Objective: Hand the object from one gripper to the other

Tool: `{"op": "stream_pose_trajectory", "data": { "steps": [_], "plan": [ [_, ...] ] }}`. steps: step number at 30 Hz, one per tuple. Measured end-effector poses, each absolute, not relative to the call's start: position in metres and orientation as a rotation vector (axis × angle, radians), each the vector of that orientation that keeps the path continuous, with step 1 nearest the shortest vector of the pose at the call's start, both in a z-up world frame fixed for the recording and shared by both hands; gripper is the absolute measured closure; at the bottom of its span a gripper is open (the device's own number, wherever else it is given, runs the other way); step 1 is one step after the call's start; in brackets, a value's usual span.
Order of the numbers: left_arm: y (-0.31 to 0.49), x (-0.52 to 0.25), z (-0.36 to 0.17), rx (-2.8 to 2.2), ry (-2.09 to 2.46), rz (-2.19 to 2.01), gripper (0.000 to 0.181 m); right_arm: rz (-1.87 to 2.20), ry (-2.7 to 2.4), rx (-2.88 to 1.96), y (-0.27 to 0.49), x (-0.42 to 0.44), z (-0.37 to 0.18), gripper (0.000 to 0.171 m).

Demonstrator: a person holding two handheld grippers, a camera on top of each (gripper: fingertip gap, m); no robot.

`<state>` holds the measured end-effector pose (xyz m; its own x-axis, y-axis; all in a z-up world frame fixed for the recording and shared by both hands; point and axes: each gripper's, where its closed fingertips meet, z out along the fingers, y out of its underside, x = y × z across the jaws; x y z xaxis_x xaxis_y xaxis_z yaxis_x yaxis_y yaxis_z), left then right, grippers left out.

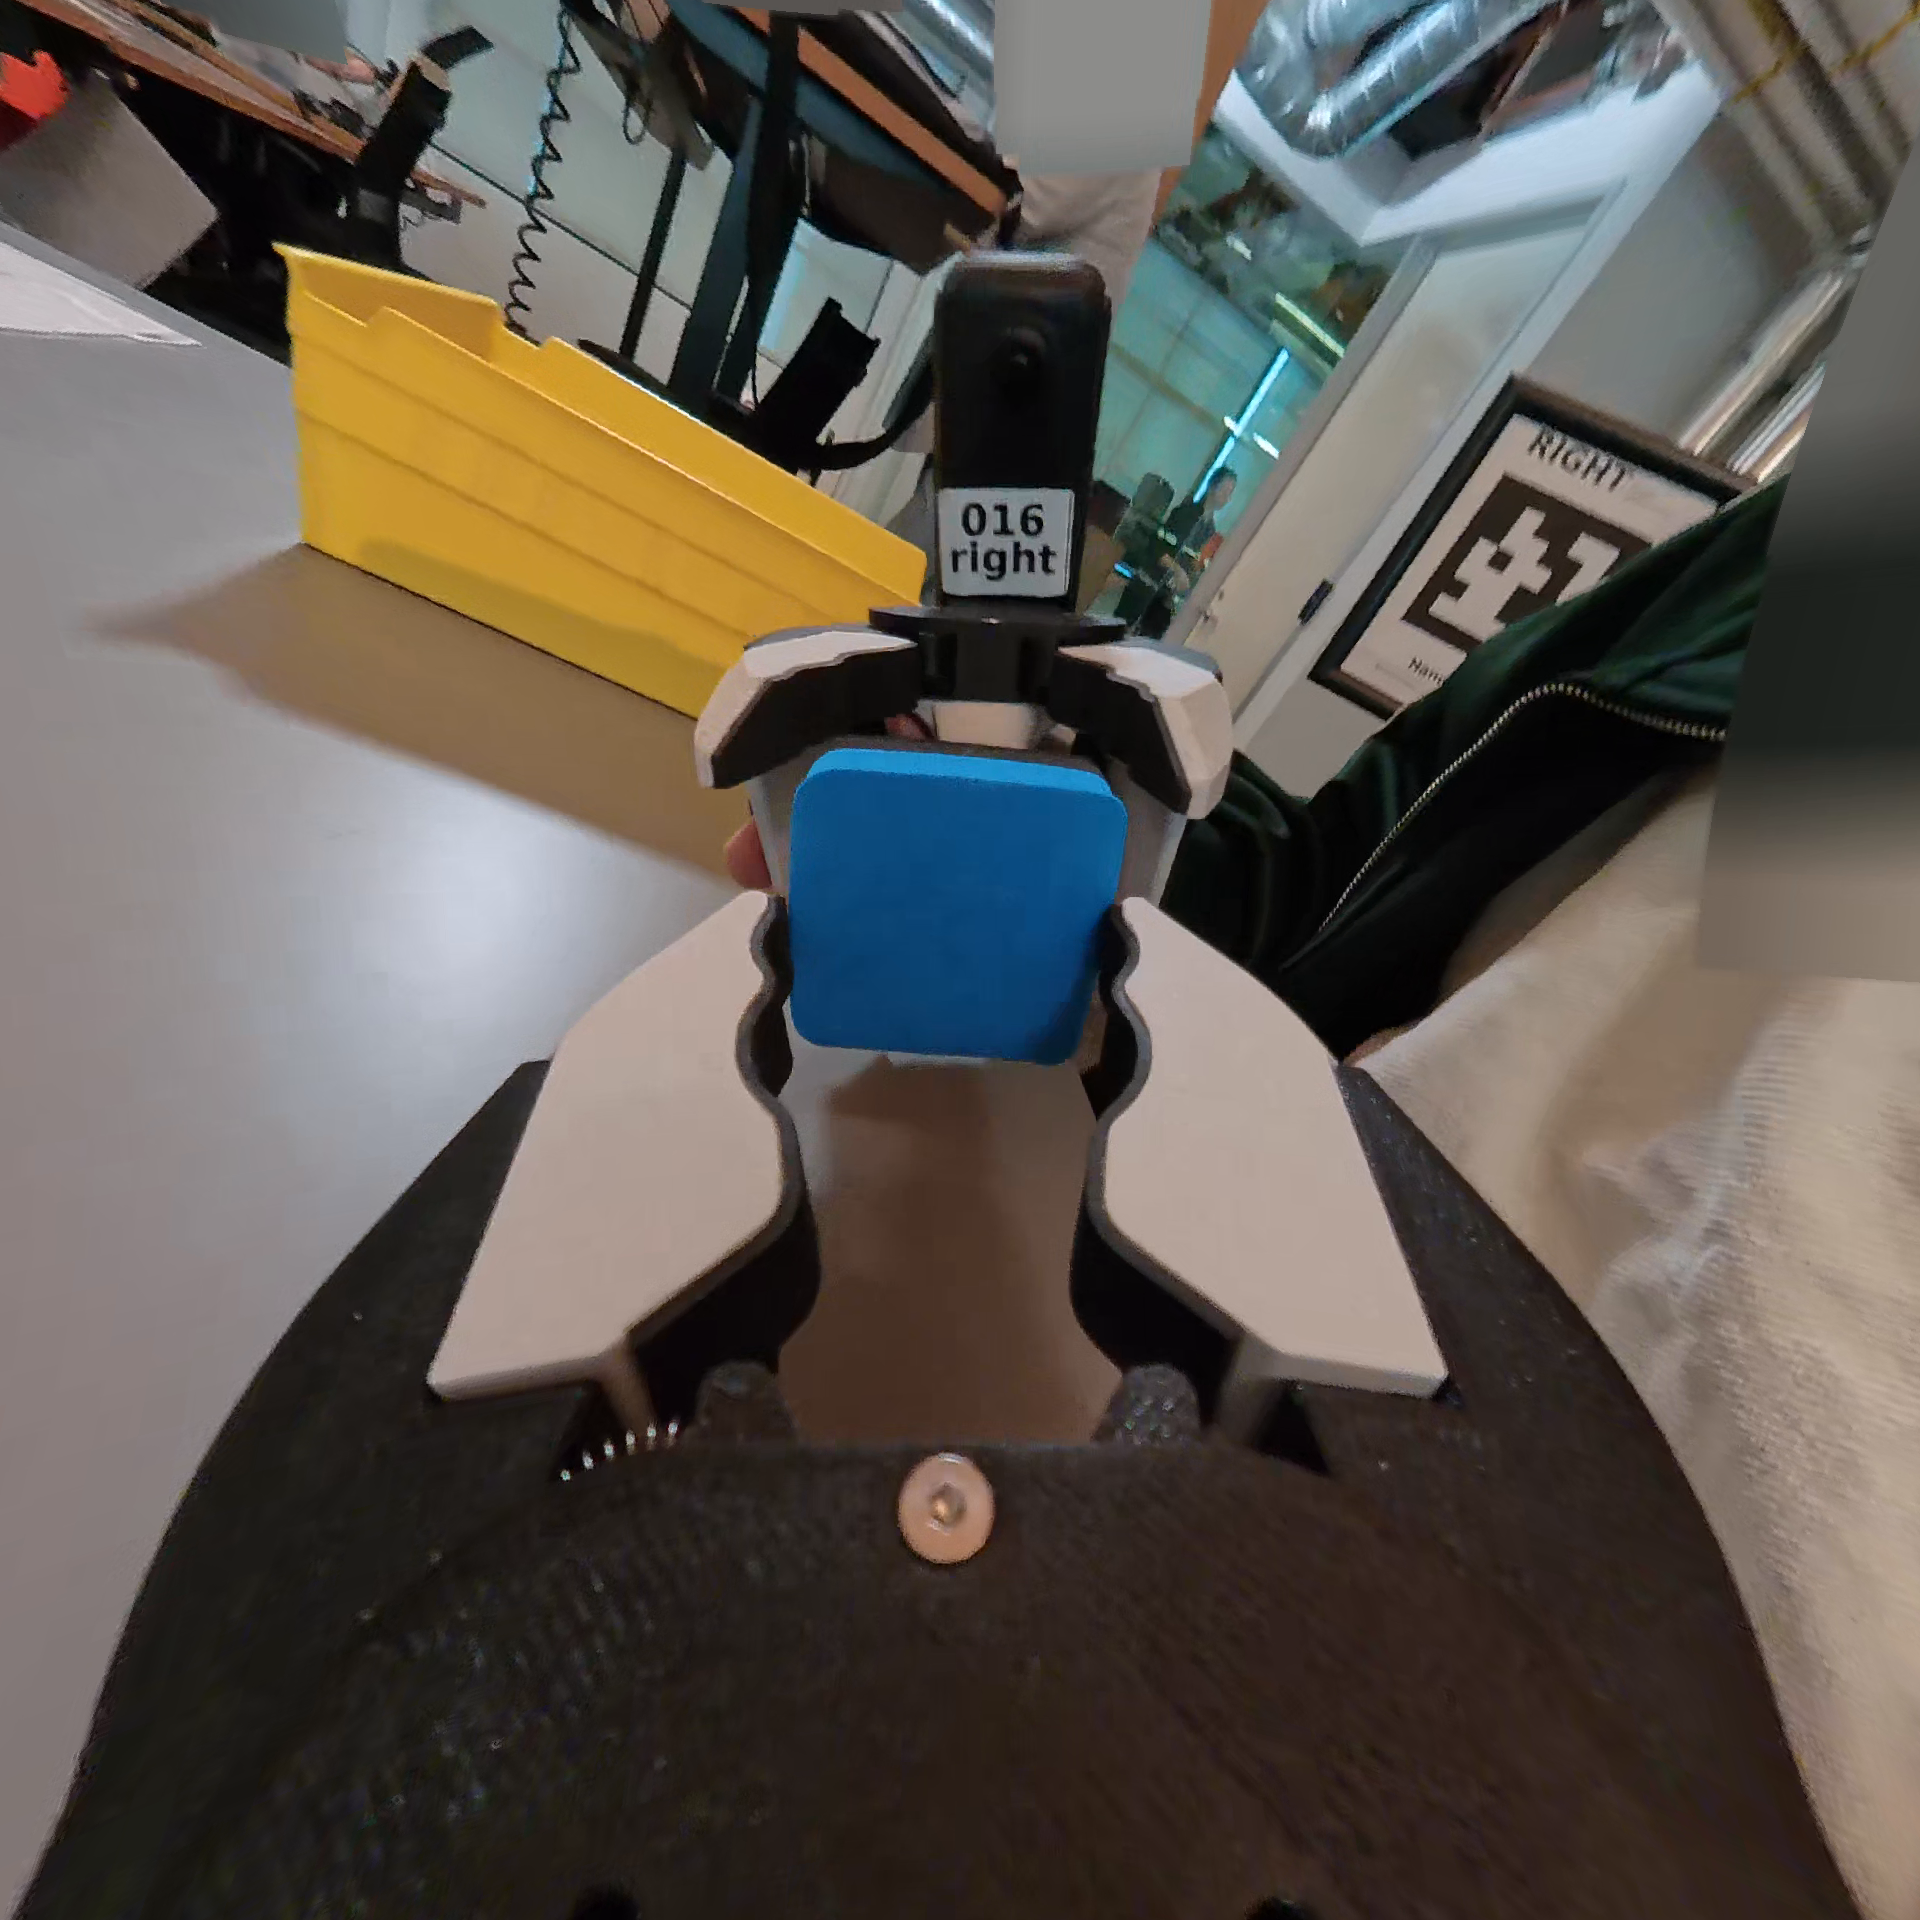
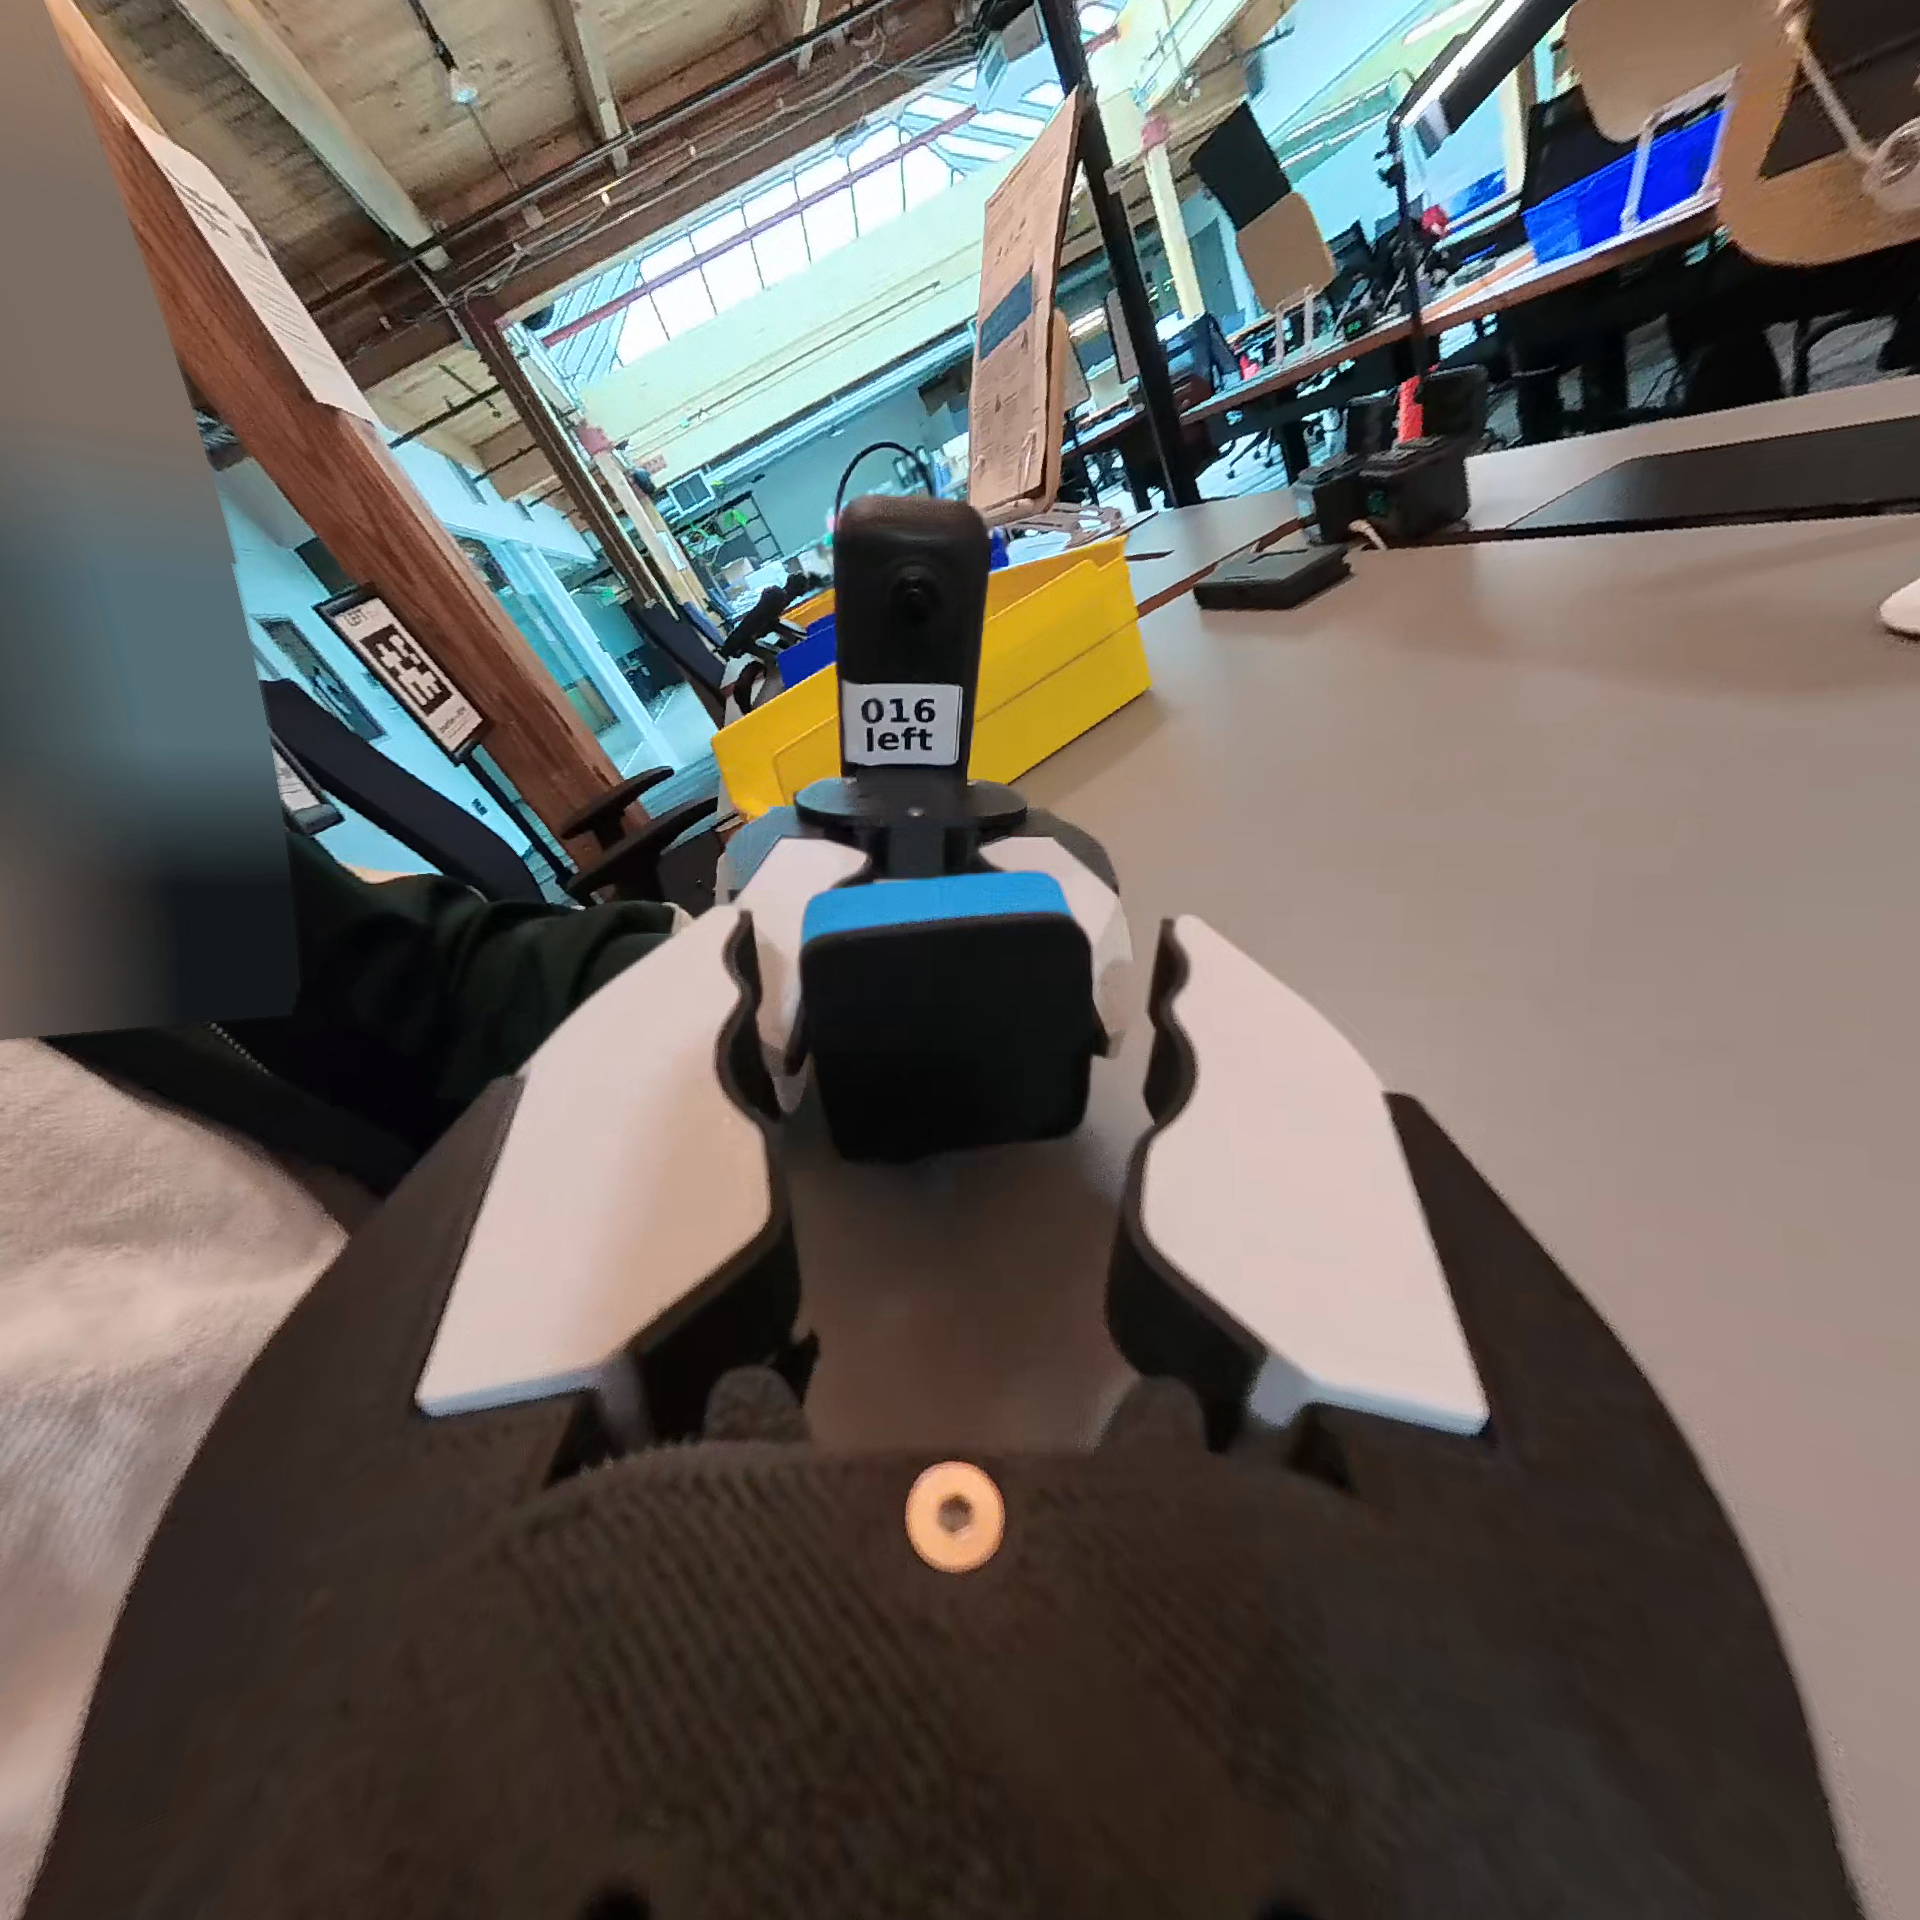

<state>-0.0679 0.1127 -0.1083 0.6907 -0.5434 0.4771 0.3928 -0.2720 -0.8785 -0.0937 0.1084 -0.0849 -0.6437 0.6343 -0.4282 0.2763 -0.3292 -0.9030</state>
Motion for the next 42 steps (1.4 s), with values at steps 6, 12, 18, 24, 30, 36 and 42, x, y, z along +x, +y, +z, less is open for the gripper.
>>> {"op": "stream_pose_trajectory", "data": {
  "steps": [6, 12, 18, 24, 30, 36, 42],
  "plan": [
    [0.113, -0.065, -0.109, -1.619, 0.133, -0.893, 0.125, 2.017, -1.727, -1.133, 0.103, -0.09, -0.089, 0.115],
    [0.116, -0.068, -0.111, -1.624, 0.101, -0.886, 0.113, 2.005, -1.696, -1.112, 0.108, -0.09, -0.085, 0.115],
    [0.116, -0.086, -0.107, -1.573, -0.06, -0.988, 0.113, 1.816, -1.674, -1.084, 0.128, -0.095, -0.087, 0.115],
    [0.115, -0.115, -0.118, -1.638, -0.264, -0.947, 0.137, 1.12, -1.882, -1.002, 0.144, -0.107, -0.129, 0.115],
    [0.121, -0.098, -0.149, -1.916, -0.252, -0.801, 0.125, 0.474, -2.021, -0.768, 0.136, -0.11, -0.157, 0.115],
    [0.122, -0.093, -0.161, -2.035, -0.241, -0.646, 0.125, 0.217, -1.99, -0.641, 0.118, -0.11, -0.152, 0.115],
    [0.119, -0.089, -0.156, -2.025, -0.174, -0.665, 0.157, 0.175, -1.963, -0.619, 0.113, -0.111, -0.148, 0.114]
  ]
}}
